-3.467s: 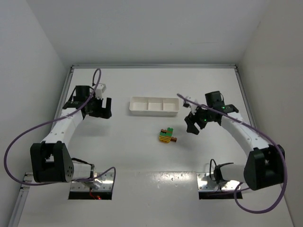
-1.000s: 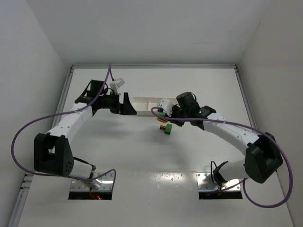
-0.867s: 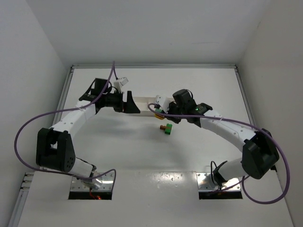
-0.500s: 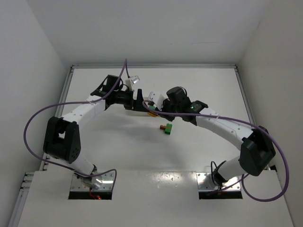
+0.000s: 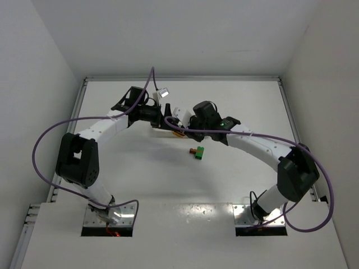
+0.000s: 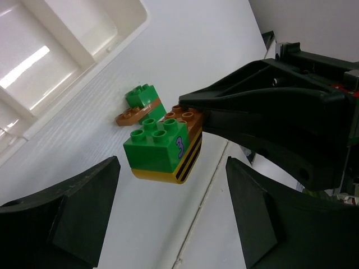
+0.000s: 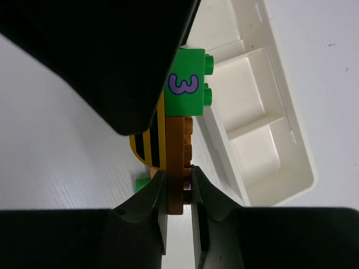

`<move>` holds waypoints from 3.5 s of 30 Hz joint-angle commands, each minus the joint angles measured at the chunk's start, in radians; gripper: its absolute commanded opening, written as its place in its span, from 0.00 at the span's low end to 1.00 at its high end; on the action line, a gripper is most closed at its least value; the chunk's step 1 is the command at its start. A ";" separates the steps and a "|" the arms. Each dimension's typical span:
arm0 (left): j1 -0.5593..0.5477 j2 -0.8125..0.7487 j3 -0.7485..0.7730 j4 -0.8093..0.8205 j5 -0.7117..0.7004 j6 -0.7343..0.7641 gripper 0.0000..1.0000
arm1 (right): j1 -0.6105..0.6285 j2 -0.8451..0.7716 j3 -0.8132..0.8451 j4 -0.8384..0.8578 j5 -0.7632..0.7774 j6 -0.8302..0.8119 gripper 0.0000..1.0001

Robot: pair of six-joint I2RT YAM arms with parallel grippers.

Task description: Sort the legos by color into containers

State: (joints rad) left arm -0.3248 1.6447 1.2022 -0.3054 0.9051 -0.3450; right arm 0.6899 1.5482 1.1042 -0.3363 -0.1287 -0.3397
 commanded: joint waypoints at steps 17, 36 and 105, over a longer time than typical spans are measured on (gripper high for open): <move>-0.019 0.021 0.025 0.032 0.044 0.006 0.20 | -0.003 -0.017 0.063 0.063 0.026 0.016 0.00; -0.019 -0.178 -0.153 -0.103 -0.101 0.198 0.00 | -0.268 0.068 0.065 0.016 -0.020 0.257 0.00; 0.009 -0.092 -0.061 0.032 0.339 0.360 0.00 | -0.291 0.377 0.649 -0.724 -1.063 -0.234 0.73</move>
State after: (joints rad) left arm -0.3145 1.5444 1.1038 -0.3050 1.2091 -0.0242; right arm 0.3840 1.9358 1.6970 -1.0439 -1.1301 -0.5358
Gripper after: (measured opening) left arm 0.418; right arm 0.732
